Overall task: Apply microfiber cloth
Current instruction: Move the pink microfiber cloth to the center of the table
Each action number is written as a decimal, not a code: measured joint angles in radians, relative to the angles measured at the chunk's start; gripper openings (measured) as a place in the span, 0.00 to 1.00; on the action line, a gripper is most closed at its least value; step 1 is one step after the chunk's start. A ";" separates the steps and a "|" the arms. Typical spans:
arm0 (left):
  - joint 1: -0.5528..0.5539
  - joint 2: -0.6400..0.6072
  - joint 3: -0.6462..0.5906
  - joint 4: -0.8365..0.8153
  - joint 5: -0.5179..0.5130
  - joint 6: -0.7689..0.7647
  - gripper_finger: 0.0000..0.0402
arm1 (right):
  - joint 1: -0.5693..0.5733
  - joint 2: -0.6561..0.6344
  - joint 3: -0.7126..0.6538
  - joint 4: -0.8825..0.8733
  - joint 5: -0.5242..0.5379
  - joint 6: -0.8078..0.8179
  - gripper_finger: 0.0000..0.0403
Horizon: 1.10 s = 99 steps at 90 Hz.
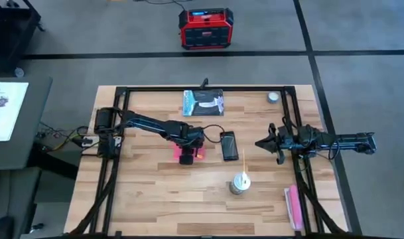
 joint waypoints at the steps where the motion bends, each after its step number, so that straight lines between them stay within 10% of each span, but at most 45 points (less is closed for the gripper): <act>1: 0.000 0.000 0.000 0.004 0.009 -0.004 0.05 | 0.000 0.000 0.000 0.000 0.000 0.000 0.00; 26: -0.097 0.007 -0.003 0.100 0.152 -0.151 0.01 | 0.000 0.000 0.000 0.000 0.000 0.000 0.00; 99: -0.370 0.005 -0.047 0.224 0.052 -0.464 0.04 | 0.000 0.000 0.000 0.000 -0.001 -0.001 0.00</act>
